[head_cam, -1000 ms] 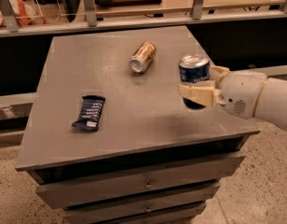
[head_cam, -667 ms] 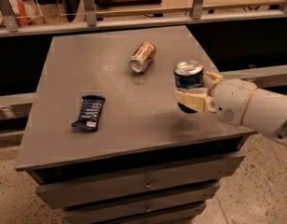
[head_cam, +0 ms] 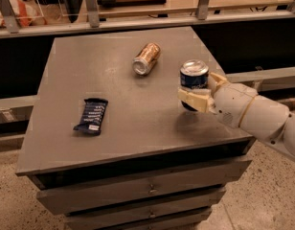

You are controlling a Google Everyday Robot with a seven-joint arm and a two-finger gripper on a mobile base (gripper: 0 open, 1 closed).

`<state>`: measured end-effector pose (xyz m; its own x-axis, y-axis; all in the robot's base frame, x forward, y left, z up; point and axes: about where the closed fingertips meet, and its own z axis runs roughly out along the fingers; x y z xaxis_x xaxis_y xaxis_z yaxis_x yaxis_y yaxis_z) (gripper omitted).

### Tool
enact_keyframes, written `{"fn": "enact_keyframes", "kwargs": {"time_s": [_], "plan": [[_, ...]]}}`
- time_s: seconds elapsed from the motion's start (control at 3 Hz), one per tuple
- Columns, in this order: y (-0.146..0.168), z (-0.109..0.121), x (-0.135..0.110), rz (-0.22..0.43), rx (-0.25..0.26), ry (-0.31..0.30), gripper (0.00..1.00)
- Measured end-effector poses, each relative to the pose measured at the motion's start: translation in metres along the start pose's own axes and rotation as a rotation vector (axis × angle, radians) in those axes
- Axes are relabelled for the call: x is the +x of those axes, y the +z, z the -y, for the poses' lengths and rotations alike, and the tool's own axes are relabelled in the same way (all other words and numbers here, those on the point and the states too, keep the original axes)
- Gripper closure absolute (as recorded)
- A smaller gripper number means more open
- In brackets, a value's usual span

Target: Pick pepsi can

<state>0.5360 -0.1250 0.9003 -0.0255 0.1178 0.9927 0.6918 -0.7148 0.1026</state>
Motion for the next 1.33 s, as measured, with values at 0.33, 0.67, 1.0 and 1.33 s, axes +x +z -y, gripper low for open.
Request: {"fn": "enact_keyframes", "kwargs": {"time_s": [0.33,0.67,1.0,1.33], "plan": [[0.001,-0.005,-0.007,-0.055,-0.029,0.024,1.0],[0.004,-0.01,-0.016,-0.106,-0.05,0.049,1.0],[0.009,-0.015,-0.021,-0.136,-0.055,0.06,1.0],[0.013,-0.024,-0.026,-0.139,-0.051,0.066,1.0]]}}
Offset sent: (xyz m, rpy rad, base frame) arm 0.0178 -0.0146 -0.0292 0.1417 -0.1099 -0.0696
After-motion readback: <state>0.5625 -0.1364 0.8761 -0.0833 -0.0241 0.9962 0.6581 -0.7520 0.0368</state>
